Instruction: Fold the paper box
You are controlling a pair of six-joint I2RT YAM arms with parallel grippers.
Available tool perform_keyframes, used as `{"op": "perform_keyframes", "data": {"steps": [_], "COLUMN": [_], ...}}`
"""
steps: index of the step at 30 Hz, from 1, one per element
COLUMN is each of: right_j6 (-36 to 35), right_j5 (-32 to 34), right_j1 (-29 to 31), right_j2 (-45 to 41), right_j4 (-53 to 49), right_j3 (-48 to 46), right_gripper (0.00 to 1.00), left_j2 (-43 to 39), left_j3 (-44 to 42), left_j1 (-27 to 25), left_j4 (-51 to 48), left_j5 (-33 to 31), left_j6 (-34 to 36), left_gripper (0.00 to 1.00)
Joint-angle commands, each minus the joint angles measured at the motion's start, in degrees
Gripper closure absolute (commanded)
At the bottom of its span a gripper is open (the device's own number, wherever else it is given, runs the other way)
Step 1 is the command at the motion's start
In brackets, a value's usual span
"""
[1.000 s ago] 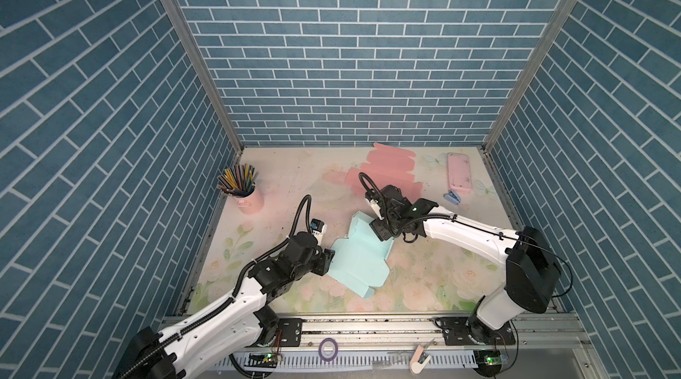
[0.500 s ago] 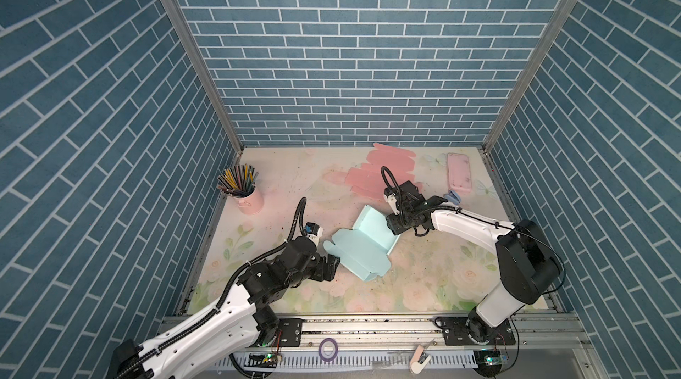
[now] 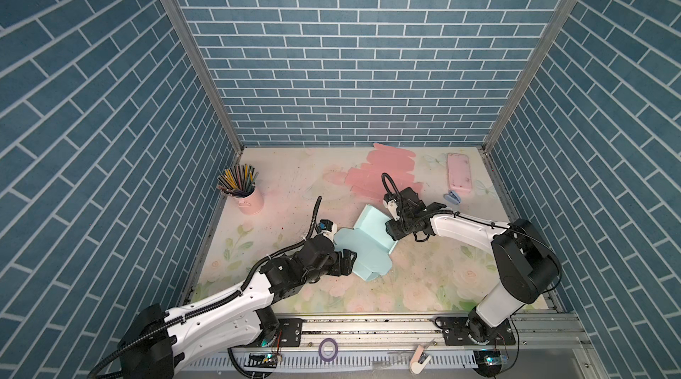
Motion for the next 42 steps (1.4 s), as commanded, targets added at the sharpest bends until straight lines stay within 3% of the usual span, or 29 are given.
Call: {"op": "perform_keyframes", "data": {"steps": [1, 10, 27, 32, 37, 42], "right_j6": [1.46, 1.38, 1.99, 2.43, 3.16, 2.55], "right_j5": [-0.97, -0.69, -1.47, -1.98, -2.72, -2.59], "right_j1": [0.06, -0.18, -0.17, -0.2, 0.07, 0.86], "right_j2": [1.11, 1.62, 0.1, -0.28, -0.71, -3.18], "right_j4": [1.67, 2.51, 3.89, 4.43, 4.98, 5.67], "right_j3": [-0.34, -0.77, -3.05, -3.42, -3.64, -4.98], "right_gripper": [0.44, 0.45, 0.45, 0.45, 0.45, 0.41], "left_j2": [-0.68, -7.32, 0.45, 3.3, 4.48, 5.36], "left_j3": [-1.14, -1.55, -3.03, -1.91, -1.77, -0.78], "left_j1": [-1.21, -3.05, -3.88, -3.84, -3.53, -2.35], "left_j4": [2.63, -6.02, 5.65, 7.66, 9.27, 8.87], "left_j5": [-3.38, -8.84, -7.21, -8.13, -9.9, -9.83], "left_j6": [-3.72, -7.11, -10.23, -9.98, -10.28, -10.51], "left_gripper": [0.13, 0.19, 0.22, 0.31, 0.56, 0.74]}}
